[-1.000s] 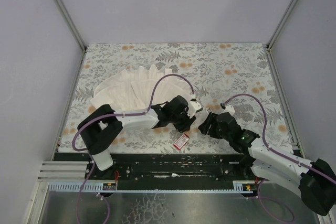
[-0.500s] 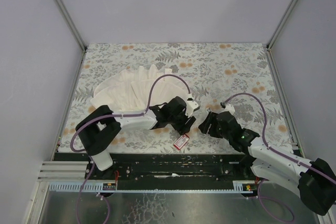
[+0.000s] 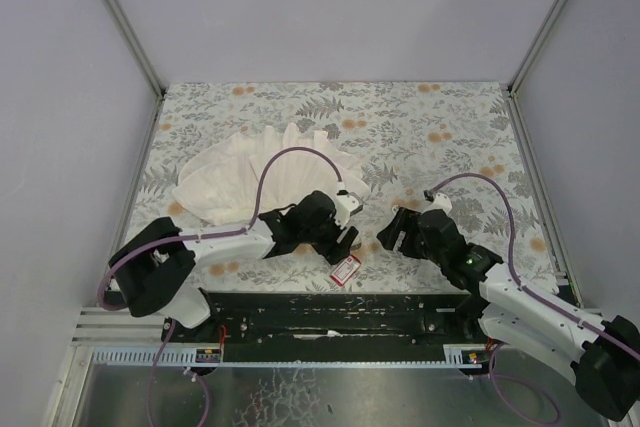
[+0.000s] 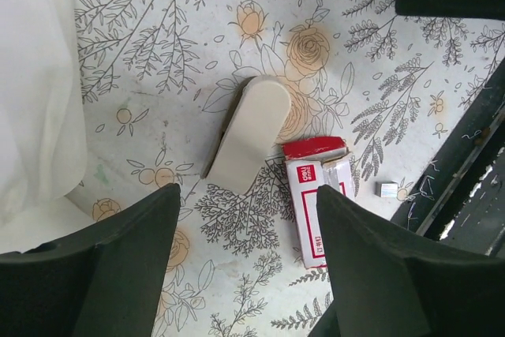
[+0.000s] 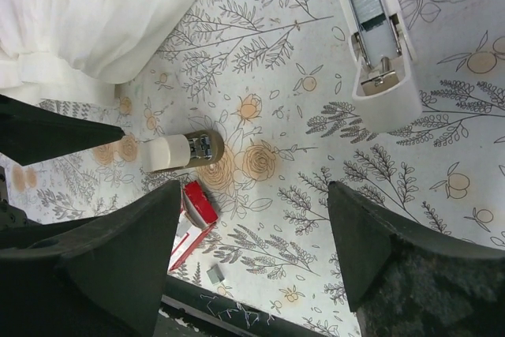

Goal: Load the staples into the stapler

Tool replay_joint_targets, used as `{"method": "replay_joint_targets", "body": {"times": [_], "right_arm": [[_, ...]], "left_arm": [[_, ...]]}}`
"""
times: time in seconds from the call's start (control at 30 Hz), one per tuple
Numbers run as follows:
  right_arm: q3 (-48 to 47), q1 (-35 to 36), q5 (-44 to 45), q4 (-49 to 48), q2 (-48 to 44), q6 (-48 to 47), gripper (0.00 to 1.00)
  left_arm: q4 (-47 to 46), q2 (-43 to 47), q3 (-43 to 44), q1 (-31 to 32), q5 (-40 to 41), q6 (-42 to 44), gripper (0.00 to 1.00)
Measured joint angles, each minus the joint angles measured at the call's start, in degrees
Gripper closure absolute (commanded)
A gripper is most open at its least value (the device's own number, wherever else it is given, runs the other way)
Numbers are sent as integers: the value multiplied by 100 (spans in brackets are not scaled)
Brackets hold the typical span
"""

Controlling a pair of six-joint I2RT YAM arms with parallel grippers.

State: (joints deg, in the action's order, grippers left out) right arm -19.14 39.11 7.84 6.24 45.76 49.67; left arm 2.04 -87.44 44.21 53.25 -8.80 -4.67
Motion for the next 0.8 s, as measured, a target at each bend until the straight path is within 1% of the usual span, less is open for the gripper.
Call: {"method": "replay_joint_targets", "body": {"times": [0.2, 0.4, 0.53, 0.6, 0.77, 0.8], "right_arm": [[-74, -20, 2, 127, -87, -63, 18], [-74, -26, 2, 227, -129, -70, 17], [-74, -31, 2, 232, -179, -68, 15], [-74, -31, 2, 234, -179, -70, 15], [-74, -31, 0, 234, -177, -66, 14], [-74, -33, -2, 234, -177, -66, 12]], "left_arm": [[-28, 61, -48, -46, 0, 42, 33], [-33, -339, 188, -55, -35, 164, 34], [-28, -476, 199, -55, -48, 212, 38], [-26, -549, 210, -55, -48, 227, 44], [-13, -693, 221, -26, -46, 271, 69], [-4, -717, 223, -9, -44, 286, 74]]}}
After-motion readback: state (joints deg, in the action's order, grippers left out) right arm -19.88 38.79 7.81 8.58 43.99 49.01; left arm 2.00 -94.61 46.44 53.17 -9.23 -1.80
